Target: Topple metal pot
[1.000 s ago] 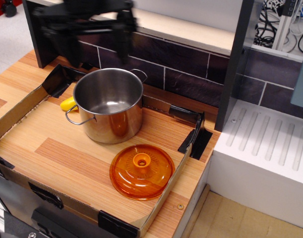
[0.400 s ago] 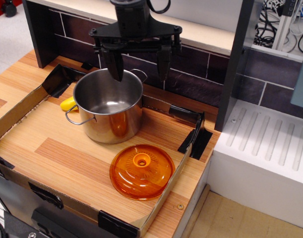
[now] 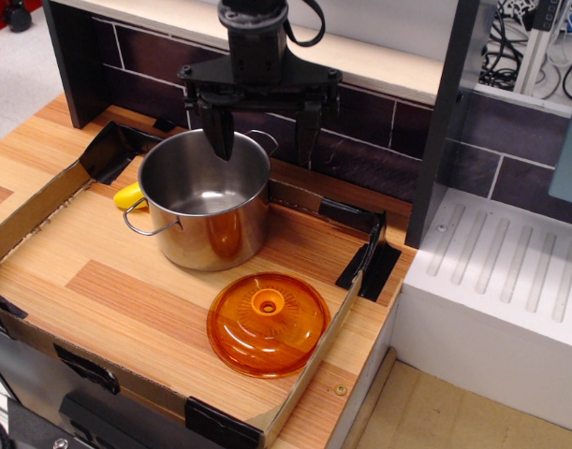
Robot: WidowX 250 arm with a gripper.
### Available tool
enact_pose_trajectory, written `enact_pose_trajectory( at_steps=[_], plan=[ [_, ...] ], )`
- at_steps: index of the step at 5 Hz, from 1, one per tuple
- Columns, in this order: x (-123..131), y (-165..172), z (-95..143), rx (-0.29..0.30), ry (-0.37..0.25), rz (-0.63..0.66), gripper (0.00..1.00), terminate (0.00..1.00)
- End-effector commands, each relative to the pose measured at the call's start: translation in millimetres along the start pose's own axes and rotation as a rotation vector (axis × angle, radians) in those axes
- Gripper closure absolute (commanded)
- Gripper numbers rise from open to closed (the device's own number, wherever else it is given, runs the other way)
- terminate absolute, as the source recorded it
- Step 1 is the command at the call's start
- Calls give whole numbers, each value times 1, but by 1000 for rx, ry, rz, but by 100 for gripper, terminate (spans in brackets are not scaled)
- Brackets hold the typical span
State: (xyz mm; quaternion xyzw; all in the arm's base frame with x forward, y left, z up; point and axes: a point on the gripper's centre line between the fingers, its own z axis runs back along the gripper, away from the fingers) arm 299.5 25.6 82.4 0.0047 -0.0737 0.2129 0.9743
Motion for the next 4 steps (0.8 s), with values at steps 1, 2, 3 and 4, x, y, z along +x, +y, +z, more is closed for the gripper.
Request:
enact_pose_trajectory(
  at_steps=[1, 2, 3, 4],
  plan=[
    [9, -1, -4, 26, -13, -10, 0, 0],
    [9, -4, -10, 47, -8, -8, 0, 0],
    [9, -7, -13, 51, 2, 3, 100, 0],
    [8, -8, -16, 59, 6, 1, 100, 0]
  ],
)
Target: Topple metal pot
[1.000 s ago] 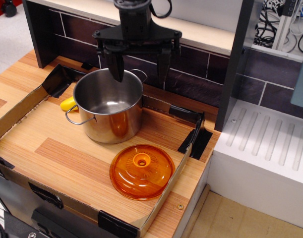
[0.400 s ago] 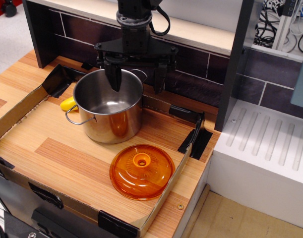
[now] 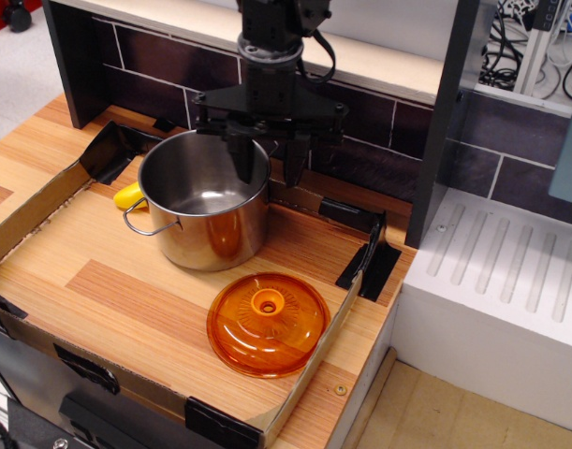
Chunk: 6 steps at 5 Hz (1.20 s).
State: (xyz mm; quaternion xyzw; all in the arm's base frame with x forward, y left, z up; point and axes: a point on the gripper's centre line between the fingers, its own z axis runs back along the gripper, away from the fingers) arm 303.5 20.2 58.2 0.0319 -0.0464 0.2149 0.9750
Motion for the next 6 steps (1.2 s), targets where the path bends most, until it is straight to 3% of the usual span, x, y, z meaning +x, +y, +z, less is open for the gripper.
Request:
enact_pose_trajectory(
  at_steps=[1, 3, 4, 5, 6],
  plan=[
    [8, 0, 15, -23, -25, 0, 100, 0],
    [-7, 22, 28, -98, 54, -1, 100, 0],
    [-12, 33, 46, -137, 34, 3, 100, 0],
    [-15, 48, 63, -277, 112, 12, 100, 0],
    [-18, 60, 65, -418, 217, 43, 100, 0]
  ],
)
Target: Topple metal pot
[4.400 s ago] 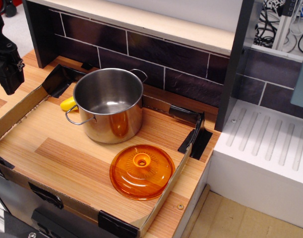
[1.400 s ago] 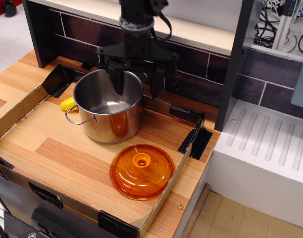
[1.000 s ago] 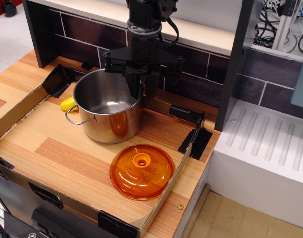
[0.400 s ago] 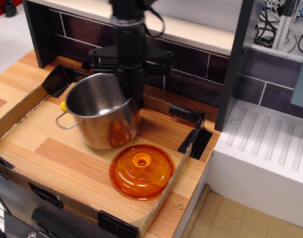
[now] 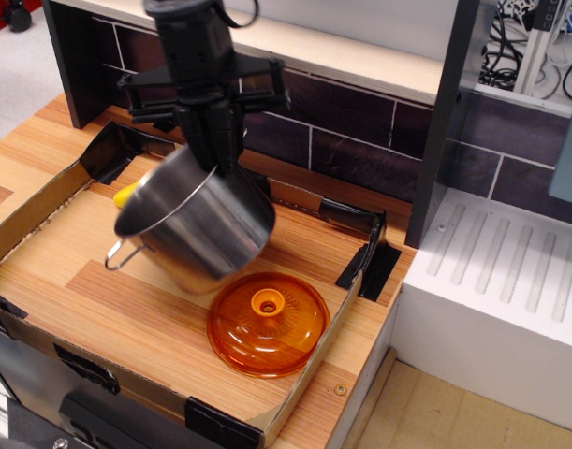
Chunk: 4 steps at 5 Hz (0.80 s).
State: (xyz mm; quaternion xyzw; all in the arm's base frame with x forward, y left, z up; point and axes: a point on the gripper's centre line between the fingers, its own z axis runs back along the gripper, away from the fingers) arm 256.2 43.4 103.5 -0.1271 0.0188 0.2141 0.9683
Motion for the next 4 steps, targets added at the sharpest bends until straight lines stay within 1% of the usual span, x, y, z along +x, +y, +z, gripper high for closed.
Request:
enact_pose_trajectory(
  at_steps=[1, 2, 3, 4],
  plan=[
    [0, 21, 23, -181, 36, 43, 100, 0],
    [-2, 28, 22, -252, 152, 42, 100, 0],
    [-2, 32, 14, -279, 209, 33, 100, 0],
    [3, 36, 9, -277, 229, 28, 100, 0]
  ],
)
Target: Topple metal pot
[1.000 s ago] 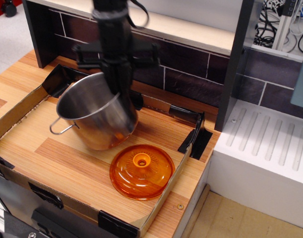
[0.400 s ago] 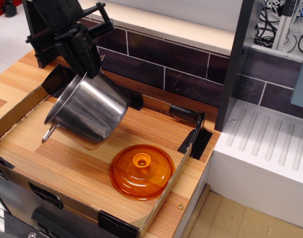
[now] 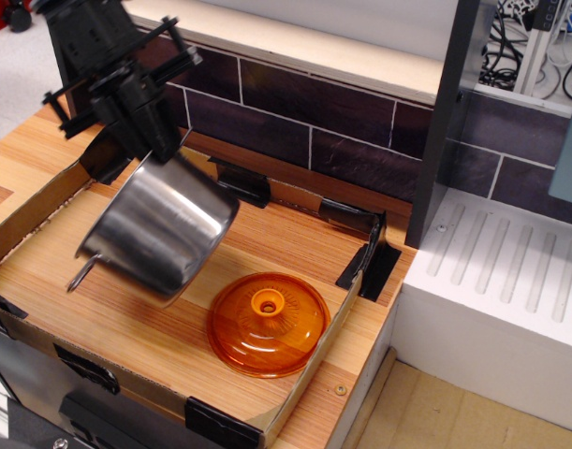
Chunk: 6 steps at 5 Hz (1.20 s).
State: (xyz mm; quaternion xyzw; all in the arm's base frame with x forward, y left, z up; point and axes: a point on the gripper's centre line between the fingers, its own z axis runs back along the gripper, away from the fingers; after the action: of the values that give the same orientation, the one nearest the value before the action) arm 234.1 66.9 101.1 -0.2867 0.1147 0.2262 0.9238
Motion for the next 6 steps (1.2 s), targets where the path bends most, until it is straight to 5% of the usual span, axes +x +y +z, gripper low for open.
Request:
enact_pose_trajectory(
  at_steps=[1, 5, 6],
  plan=[
    [19, 8, 10, 8, -5, -9, 100, 0],
    [36, 30, 18, 81, -36, -3, 100, 0],
    [39, 31, 20, 177, -101, -13, 0, 0]
  ],
)
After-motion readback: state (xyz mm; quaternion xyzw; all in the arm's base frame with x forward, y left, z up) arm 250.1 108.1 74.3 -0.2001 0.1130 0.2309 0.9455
